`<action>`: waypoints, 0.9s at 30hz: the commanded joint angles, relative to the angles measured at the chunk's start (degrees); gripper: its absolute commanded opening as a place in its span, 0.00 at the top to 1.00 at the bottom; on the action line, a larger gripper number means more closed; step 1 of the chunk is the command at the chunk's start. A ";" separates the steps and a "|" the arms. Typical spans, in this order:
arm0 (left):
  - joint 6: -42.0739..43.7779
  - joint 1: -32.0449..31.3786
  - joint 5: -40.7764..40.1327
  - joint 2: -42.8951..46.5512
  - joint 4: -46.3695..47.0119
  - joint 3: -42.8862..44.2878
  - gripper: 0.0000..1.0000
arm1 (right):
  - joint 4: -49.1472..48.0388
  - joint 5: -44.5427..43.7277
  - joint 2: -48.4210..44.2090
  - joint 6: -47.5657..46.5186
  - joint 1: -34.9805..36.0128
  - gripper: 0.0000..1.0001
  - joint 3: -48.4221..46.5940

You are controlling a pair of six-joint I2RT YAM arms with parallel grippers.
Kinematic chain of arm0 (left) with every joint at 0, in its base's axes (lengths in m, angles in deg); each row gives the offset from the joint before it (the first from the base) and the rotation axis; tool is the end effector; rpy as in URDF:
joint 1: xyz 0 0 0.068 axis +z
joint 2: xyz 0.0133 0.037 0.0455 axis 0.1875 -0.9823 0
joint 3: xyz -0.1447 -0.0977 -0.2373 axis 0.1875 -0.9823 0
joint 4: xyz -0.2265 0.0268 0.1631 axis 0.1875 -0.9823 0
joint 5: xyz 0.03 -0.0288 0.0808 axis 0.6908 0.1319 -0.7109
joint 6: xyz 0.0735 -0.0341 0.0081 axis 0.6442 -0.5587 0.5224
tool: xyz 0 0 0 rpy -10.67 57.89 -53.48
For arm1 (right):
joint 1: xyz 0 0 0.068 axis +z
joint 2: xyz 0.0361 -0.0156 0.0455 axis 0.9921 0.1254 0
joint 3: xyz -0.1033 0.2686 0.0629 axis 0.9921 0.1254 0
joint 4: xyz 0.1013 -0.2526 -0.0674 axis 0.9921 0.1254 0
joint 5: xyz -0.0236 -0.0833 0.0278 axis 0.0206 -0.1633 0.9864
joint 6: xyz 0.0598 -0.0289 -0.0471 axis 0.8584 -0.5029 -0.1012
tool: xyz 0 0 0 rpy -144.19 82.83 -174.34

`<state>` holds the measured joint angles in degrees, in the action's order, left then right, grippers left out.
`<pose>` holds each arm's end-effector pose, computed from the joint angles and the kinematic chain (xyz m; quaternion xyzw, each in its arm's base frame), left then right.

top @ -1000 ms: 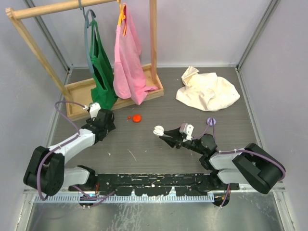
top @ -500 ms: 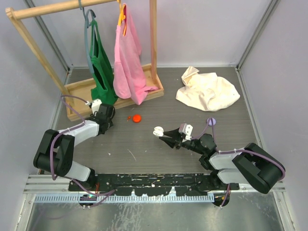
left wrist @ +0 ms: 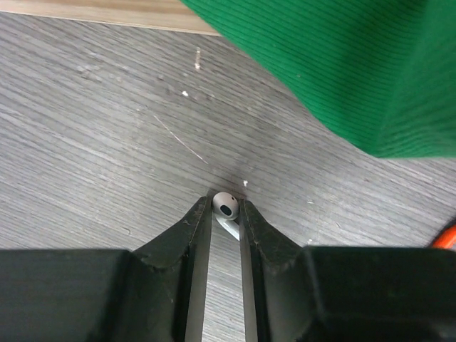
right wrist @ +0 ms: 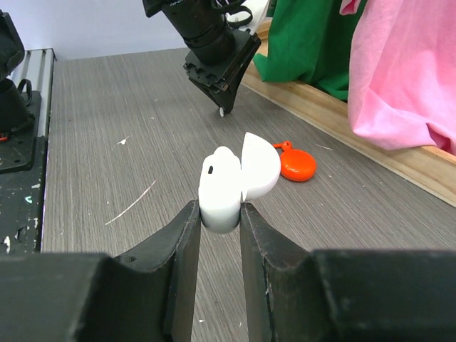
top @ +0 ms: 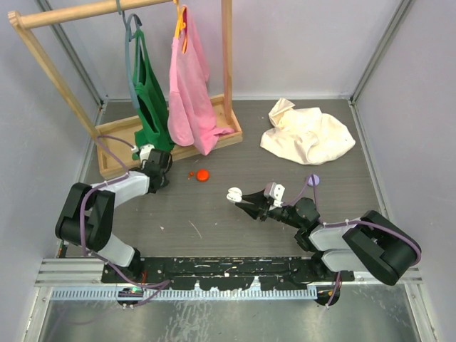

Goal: Insert the wireless bluetooth earbuds into the charging case
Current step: Pick up the earbud from the center of the board.

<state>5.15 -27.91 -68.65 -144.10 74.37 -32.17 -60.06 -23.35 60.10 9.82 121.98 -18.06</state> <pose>0.3081 -0.0618 0.1360 -0.2094 0.9121 0.0777 0.3438 0.1492 0.1654 0.1810 -0.3976 0.5260 0.3880 0.6439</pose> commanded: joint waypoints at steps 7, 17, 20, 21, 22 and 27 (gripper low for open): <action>5.02 -8.10 5.43 -0.70 -8.05 4.79 0.81 | -2.56 -1.88 -1.00 -1.34 0.26 0.92 -1.45; 13.75 -23.98 8.19 2.09 -12.99 6.55 0.81 | -2.47 -3.26 -1.94 -1.64 0.24 0.92 -1.02; 15.34 -27.18 9.09 2.07 -15.18 7.12 0.80 | -2.46 -3.44 -2.12 -1.69 0.27 0.92 -0.87; 15.74 -28.12 10.06 2.09 -15.20 7.01 0.79 | -2.47 -3.47 -2.21 -1.64 0.24 0.92 -0.92; 15.96 -29.02 10.53 1.91 -15.42 7.11 0.79 | -2.47 -3.48 -2.19 -1.65 0.28 0.92 -0.92; 14.53 -32.11 8.24 -1.12 -20.04 9.77 0.76 | -2.47 -4.03 -2.29 -1.85 0.22 0.92 -0.84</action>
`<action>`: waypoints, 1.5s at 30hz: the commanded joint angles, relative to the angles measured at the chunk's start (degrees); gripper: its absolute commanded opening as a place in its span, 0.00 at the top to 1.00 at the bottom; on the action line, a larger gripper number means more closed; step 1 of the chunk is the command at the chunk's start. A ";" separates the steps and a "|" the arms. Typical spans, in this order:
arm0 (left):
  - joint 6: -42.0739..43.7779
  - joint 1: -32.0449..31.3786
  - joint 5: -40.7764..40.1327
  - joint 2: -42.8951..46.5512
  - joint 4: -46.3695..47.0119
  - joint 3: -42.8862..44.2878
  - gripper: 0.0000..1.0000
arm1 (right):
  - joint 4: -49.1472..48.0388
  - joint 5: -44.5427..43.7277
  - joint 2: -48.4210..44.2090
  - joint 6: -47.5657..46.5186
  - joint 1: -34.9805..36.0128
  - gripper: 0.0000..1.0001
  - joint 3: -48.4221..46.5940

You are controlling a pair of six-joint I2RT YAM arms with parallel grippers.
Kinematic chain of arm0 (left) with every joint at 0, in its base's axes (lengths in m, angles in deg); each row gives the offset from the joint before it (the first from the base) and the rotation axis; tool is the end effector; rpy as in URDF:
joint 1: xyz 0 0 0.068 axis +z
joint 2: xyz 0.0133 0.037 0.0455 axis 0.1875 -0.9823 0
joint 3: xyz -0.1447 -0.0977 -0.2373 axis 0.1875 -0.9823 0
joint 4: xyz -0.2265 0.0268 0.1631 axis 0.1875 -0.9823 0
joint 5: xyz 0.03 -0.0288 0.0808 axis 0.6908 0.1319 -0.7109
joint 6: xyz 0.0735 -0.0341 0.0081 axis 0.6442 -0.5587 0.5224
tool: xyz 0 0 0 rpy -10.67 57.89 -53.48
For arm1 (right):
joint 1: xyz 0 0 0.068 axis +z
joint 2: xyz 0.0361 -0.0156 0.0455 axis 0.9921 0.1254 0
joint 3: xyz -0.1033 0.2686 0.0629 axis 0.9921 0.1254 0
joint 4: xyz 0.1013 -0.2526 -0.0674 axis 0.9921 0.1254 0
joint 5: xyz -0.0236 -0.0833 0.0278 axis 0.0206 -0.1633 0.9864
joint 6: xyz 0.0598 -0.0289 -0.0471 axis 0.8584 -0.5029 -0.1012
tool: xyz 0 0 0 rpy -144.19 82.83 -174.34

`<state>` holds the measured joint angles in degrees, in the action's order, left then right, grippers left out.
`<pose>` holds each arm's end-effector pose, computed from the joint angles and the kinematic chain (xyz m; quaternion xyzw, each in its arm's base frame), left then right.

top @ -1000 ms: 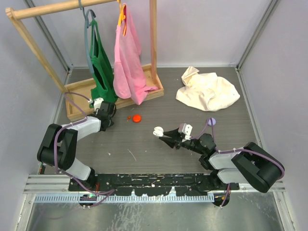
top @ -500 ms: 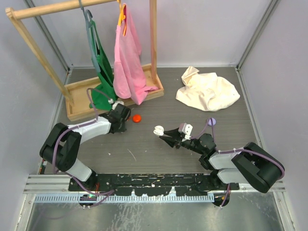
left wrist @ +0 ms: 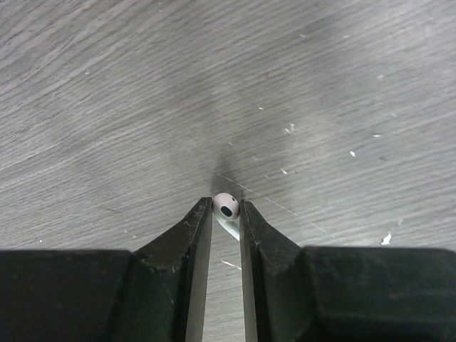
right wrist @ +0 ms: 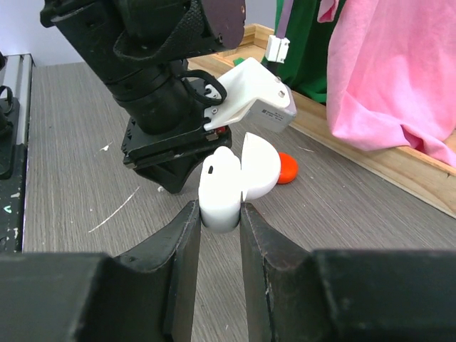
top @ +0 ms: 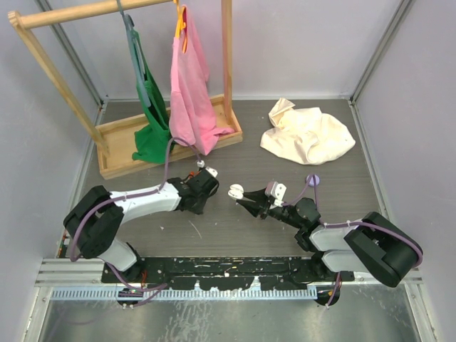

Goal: Insert the wireless bluetooth earbuds into the charging case
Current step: Pick up the earbud from the center of the board.

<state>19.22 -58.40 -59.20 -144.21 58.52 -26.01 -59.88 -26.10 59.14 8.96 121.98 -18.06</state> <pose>0.2235 -0.2139 0.1459 0.1945 0.9497 0.0099 0.2452 0.1514 0.1633 0.1841 -0.3855 0.5278 0.3703 0.6601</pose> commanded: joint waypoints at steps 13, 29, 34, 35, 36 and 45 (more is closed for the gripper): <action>-9.45 -2.25 -2.18 2.29 -4.33 3.03 0.56 | -2.51 -2.16 -1.45 -1.06 0.28 0.91 -0.62; -35.34 -0.39 -6.98 8.93 -5.54 0.13 0.44 | -2.21 -2.59 -1.35 -0.56 0.20 0.91 -0.84; -36.68 0.21 -7.32 6.76 -5.88 1.01 0.46 | -2.16 -2.55 -1.43 -0.38 0.28 0.91 -0.84; -36.72 0.30 -7.28 6.14 -6.08 1.38 0.46 | -2.12 -2.66 -1.43 -0.34 0.28 0.91 -0.83; -36.63 0.31 -7.38 5.38 -6.31 1.79 0.48 | -2.04 -2.72 -1.48 -0.38 0.24 0.91 -0.92; -34.68 0.30 -9.13 0.83 -8.88 4.76 0.58 | -1.33 -2.69 -1.56 -0.25 0.28 0.91 -1.11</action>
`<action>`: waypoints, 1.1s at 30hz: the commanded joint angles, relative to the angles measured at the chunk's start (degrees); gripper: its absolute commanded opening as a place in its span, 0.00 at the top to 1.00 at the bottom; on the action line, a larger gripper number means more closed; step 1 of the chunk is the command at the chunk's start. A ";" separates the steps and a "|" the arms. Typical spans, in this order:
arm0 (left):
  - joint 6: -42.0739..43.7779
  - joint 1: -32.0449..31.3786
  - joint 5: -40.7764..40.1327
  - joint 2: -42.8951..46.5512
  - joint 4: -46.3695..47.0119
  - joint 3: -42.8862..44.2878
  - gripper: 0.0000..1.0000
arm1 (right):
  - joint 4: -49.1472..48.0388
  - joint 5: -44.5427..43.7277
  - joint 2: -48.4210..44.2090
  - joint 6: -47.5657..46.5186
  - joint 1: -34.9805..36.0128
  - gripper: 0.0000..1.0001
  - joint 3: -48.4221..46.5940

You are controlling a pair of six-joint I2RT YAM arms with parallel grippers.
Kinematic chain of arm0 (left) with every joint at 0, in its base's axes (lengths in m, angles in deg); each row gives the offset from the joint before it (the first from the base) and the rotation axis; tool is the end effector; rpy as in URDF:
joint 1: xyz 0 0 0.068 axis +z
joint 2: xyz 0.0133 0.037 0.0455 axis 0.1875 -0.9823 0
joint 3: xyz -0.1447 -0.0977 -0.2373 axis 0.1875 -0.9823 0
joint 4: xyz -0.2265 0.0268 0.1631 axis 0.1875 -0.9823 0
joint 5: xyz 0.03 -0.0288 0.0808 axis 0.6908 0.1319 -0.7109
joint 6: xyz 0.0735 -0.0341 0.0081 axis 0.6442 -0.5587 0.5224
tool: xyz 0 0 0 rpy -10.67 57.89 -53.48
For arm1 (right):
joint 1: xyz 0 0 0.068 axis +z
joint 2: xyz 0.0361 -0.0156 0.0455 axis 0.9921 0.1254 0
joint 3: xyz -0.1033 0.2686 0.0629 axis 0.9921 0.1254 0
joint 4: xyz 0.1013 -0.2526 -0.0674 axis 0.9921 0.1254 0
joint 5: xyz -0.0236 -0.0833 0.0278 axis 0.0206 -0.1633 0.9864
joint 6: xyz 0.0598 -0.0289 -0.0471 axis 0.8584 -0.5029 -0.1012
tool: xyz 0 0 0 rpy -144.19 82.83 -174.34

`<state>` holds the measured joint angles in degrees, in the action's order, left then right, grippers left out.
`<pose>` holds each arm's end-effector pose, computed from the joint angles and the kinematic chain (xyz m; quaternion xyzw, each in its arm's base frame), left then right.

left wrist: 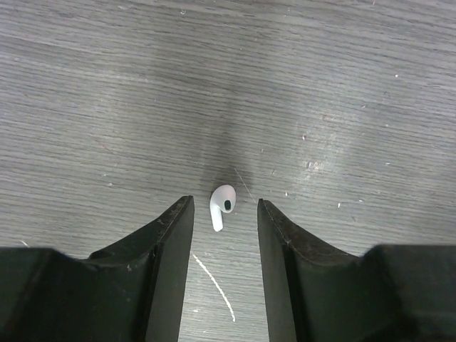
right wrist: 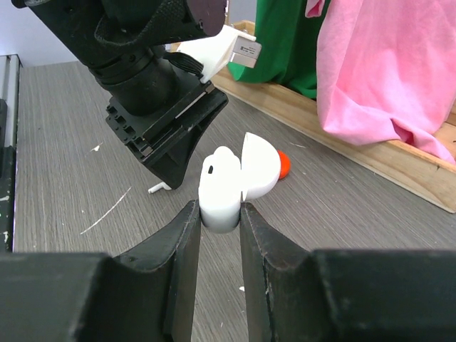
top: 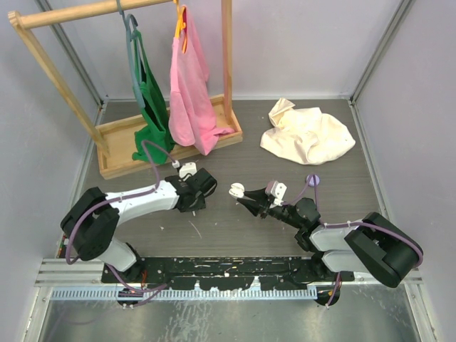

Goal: Insert the wireless bluetooth earbuds into the charging case
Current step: Pick up the earbud from the center of the board.

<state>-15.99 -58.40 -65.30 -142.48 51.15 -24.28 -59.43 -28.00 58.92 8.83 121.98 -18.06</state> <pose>0.2209 -0.2007 0.1593 -0.1053 0.9607 -0.0050 0.2567 0.1534 0.1622 0.1840 -0.3757 0.5354 0.3603 0.6651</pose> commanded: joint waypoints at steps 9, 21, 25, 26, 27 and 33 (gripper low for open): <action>3.56 1.93 1.05 -4.58 -2.99 5.37 0.59 | -0.66 -0.87 -1.61 -0.27 0.28 0.91 -1.45; 5.68 4.15 5.16 -6.37 -3.46 6.09 0.66 | -0.51 -0.79 -1.86 -0.04 0.22 0.91 -1.39; 5.92 4.29 5.82 -6.85 -3.65 6.10 0.68 | -0.30 -0.79 -2.09 -0.04 0.24 0.91 -1.46; 5.95 4.27 5.98 -6.96 -3.60 6.09 0.68 | -0.29 -0.83 -2.03 -0.03 0.28 0.91 -1.46; 6.02 4.27 6.30 -7.23 -3.50 6.05 0.69 | -0.17 -0.78 -2.08 -0.08 0.22 0.91 -1.45; 6.30 4.45 6.80 -8.68 -2.85 6.01 0.74 | 0.06 -0.68 -1.99 -0.06 0.22 0.91 -1.63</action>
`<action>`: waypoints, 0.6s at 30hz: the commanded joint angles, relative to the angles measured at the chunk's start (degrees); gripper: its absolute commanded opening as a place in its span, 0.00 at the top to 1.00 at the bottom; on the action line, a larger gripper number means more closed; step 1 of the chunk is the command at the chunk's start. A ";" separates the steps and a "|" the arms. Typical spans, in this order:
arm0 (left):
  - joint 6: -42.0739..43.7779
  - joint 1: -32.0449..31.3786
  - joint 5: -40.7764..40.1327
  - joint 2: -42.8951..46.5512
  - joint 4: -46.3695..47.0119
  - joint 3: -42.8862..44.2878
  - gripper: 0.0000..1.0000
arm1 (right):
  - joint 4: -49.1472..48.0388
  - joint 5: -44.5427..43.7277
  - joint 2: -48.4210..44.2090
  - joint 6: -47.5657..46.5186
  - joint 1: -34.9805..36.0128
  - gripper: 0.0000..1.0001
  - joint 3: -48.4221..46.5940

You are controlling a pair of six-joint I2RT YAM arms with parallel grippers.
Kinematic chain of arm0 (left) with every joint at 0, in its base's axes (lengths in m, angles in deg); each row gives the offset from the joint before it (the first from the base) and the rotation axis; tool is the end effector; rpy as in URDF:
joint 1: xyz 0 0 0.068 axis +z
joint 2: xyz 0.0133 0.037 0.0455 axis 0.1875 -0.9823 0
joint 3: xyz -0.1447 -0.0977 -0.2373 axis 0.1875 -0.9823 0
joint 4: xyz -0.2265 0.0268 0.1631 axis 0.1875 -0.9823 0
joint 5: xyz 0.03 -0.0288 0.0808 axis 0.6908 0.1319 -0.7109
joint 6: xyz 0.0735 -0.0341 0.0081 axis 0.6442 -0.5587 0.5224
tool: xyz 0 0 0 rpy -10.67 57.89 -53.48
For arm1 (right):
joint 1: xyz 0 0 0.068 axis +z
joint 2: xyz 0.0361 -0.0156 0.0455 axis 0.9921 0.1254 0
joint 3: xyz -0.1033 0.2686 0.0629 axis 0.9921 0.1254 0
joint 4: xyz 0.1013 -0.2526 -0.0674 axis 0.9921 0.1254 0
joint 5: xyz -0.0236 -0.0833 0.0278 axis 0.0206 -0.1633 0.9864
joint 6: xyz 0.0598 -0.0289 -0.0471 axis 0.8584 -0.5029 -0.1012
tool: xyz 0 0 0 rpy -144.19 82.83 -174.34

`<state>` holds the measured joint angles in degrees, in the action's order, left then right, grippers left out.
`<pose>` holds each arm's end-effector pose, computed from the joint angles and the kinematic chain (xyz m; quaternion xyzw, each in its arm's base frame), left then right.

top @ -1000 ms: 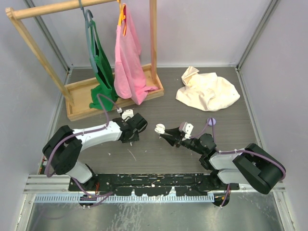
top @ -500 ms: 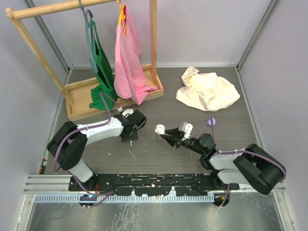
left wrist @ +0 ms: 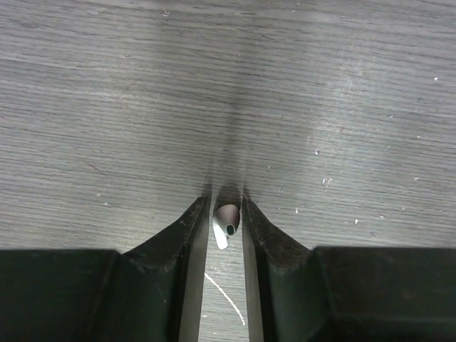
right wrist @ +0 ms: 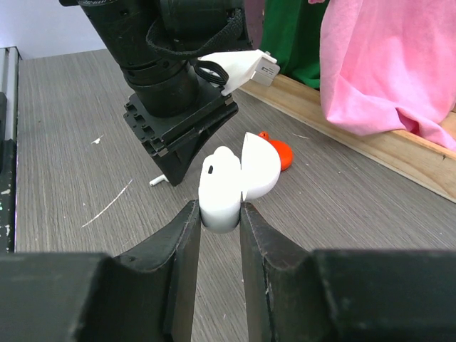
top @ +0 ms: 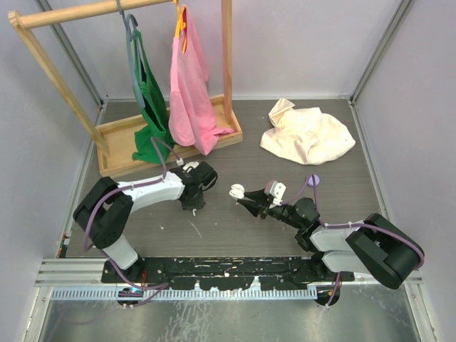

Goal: Insert the wireless bluetooth earbuds into the charging case
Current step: Pick up the earbud from the center of the board.

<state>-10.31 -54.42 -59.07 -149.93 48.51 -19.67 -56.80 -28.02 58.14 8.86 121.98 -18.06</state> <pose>0.2434 -0.2034 0.1406 -0.0761 0.9792 0.0145 0.1874 0.1534 0.1622 0.1804 -0.3777 0.5475 0.3596 0.6544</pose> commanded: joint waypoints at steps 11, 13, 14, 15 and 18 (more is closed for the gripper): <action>0.66 0.13 -0.98 4.17 1.41 -1.24 0.89 | -2.47 -1.22 -1.29 -0.29 0.22 0.91 -1.54; 1.19 -1.03 -3.14 6.83 3.15 -2.26 0.89 | -2.48 -1.35 -1.30 -0.42 0.24 0.91 -1.52; 1.67 -1.64 -4.46 8.18 4.02 -2.61 0.90 | -2.47 -1.35 -1.24 -0.46 0.20 0.91 -1.51; 2.46 -2.29 -5.48 9.50 4.91 -3.00 0.89 | -2.47 -1.38 -1.15 -0.48 0.22 0.91 -1.54; 4.88 -4.12 -7.73 12.93 7.60 -4.10 0.89 | -2.60 -1.27 -0.81 -0.45 0.26 0.91 -1.56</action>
<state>-8.60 -56.37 -61.70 -142.61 50.50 -23.14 -56.65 -28.44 58.05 8.83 121.98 -18.06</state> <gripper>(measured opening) 0.159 0.319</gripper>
